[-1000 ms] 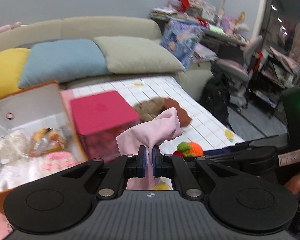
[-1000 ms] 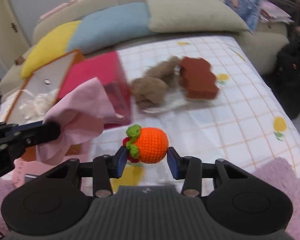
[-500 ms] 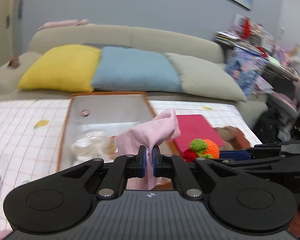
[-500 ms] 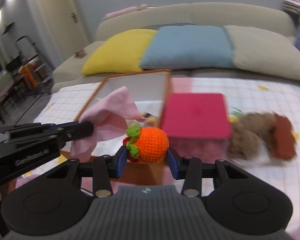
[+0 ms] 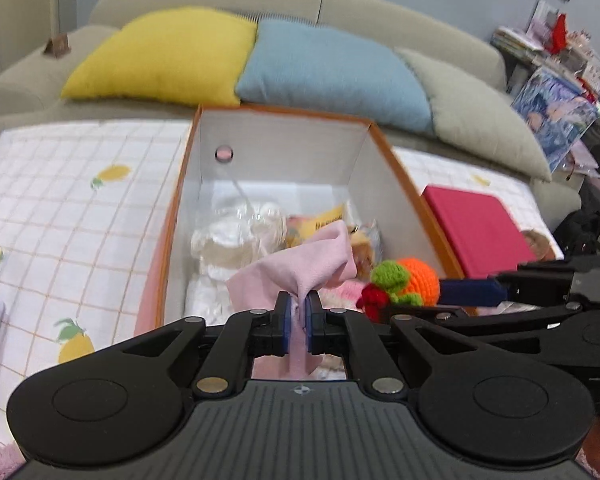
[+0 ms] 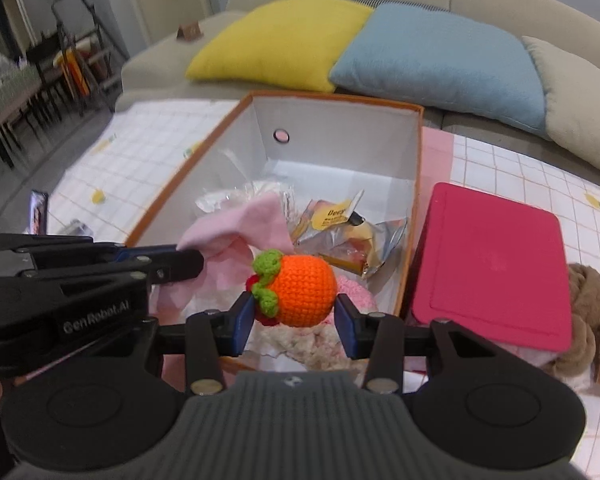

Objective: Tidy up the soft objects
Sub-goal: 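Carry the pink cloth and orange fruit in both tools over the orange box, then open both tools to drop the cloth and fruit into the box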

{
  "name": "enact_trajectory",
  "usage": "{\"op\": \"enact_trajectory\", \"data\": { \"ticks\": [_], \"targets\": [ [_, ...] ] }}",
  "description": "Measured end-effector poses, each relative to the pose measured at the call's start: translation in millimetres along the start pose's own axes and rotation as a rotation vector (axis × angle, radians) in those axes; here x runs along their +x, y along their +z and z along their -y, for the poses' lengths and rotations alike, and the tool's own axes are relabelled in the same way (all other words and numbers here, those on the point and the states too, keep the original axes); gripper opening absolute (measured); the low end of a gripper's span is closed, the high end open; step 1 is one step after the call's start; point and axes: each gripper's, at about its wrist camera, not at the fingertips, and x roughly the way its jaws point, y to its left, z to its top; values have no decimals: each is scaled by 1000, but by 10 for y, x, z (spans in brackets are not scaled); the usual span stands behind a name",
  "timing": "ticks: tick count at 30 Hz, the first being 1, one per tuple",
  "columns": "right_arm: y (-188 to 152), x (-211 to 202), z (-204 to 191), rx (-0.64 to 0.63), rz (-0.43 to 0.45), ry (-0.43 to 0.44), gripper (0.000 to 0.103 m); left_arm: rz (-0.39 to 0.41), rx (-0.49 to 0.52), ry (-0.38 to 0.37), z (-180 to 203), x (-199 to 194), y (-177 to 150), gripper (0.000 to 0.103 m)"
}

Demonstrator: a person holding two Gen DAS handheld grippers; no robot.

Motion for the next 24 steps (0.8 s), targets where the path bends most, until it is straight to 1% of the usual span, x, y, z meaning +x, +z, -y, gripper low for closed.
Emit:
{"op": "enact_trajectory", "data": {
  "ticks": [4,8,14,18,20,22,24],
  "targets": [
    [56,167,2,-32,-54,-10,43,-48,4,18,-14,123,-12,10],
    [82,313,13,-44,-101,-23,43,-71,3,21,-17,168,-19,11],
    [59,405,39,-71,-130,-43,43,-86,-14,28,-80,191,-20,25],
    [63,433,11,-103,-143,-53,41,-89,-35,26,-125,190,-11,39],
    [71,431,12,-109,-145,-54,41,-81,-41,19,-134,166,0,44],
    [75,413,13,-112,-143,-53,42,-66,-46,21,-134,131,11,59],
    [82,374,7,-115,-136,-50,42,-49,-50,11,-136,84,22,60]
  ]
}}
